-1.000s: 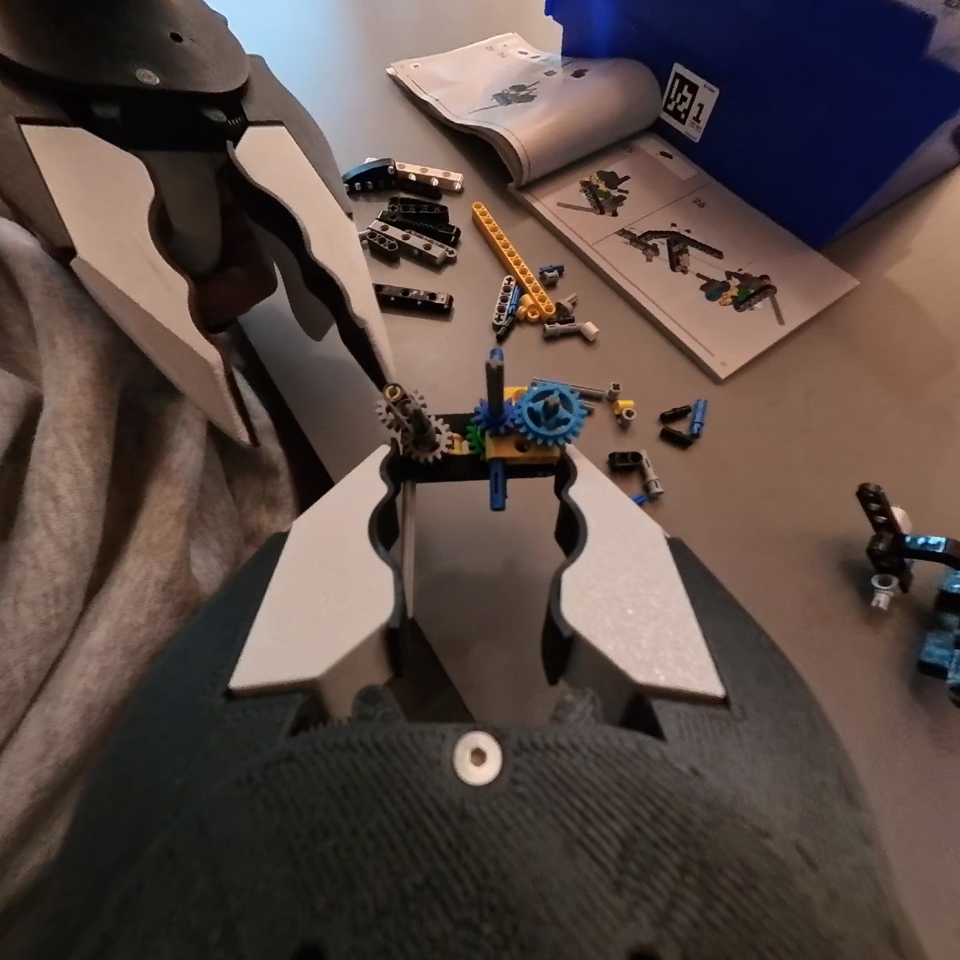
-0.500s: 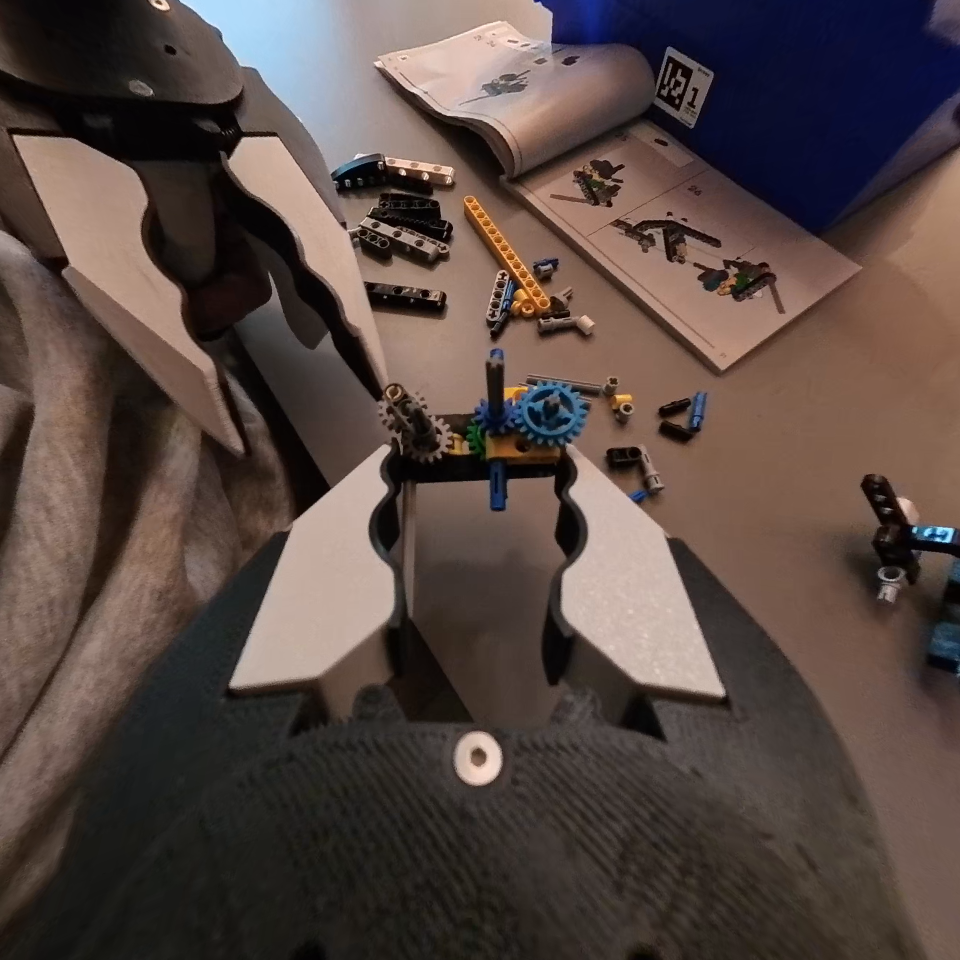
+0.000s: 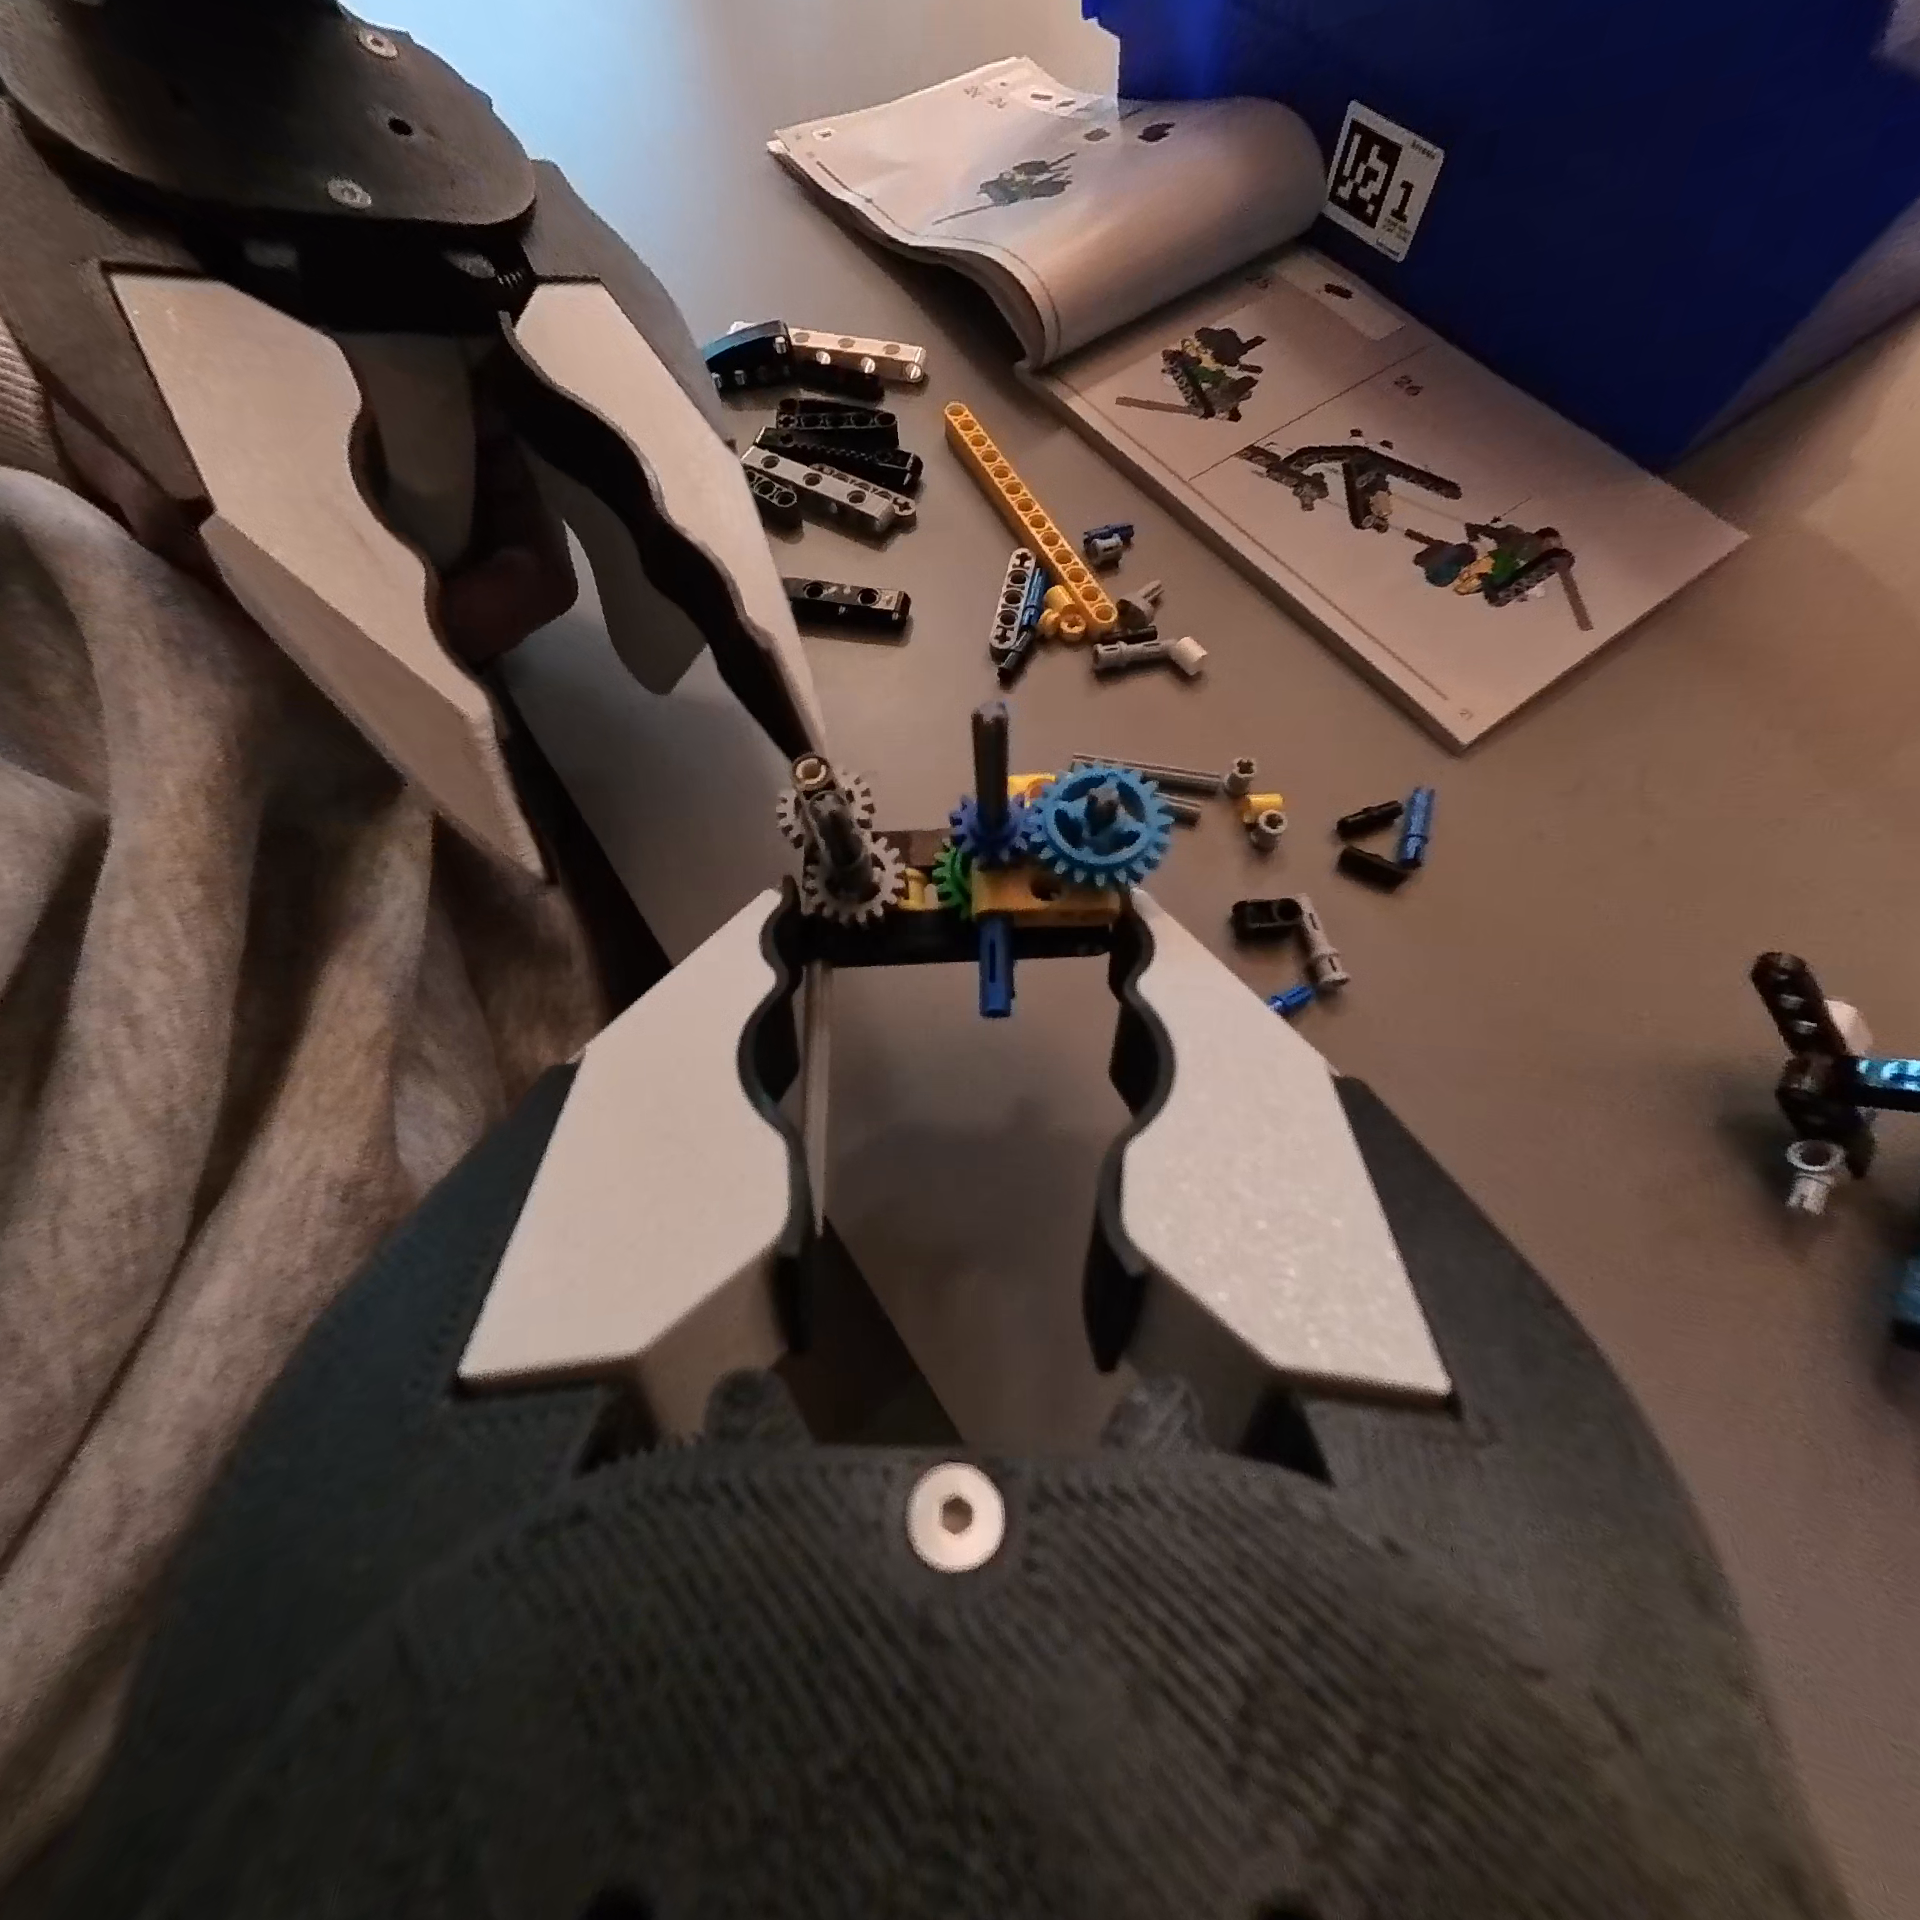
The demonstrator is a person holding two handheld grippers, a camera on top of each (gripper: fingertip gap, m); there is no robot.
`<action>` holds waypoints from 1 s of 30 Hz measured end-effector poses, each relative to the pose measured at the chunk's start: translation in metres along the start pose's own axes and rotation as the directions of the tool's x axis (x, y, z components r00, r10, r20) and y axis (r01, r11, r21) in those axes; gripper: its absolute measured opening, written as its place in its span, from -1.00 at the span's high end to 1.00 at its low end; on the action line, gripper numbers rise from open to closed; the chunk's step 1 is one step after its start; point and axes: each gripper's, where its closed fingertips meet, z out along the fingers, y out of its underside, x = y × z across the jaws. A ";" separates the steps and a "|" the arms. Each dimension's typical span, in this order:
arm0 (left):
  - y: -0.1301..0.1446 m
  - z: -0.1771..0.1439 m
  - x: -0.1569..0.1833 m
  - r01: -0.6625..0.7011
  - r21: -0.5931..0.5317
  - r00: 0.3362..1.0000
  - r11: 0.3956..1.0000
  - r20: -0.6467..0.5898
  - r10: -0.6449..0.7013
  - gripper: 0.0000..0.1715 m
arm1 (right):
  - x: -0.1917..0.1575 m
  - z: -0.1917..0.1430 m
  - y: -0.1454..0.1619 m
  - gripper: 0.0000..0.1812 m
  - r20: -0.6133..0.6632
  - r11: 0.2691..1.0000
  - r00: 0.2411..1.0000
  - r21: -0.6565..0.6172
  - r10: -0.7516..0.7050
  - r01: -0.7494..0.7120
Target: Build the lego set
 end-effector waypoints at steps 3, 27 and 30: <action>-0.003 -0.002 -0.001 0.008 0.015 1.000 1.000 0.001 -0.008 0.47 | 0.000 -0.001 -0.001 0.35 0.000 1.000 1.000 0.003 0.003 -0.003; -0.003 -0.008 -0.017 0.159 0.054 0.987 0.986 0.006 -0.160 0.46 | 0.004 0.011 0.028 0.38 0.002 0.991 0.996 -0.105 0.084 -0.084; -0.001 -0.007 -0.018 0.157 0.044 0.987 0.987 0.015 -0.158 0.46 | 0.004 0.013 0.036 0.34 -0.006 0.987 0.998 -0.146 0.061 -0.061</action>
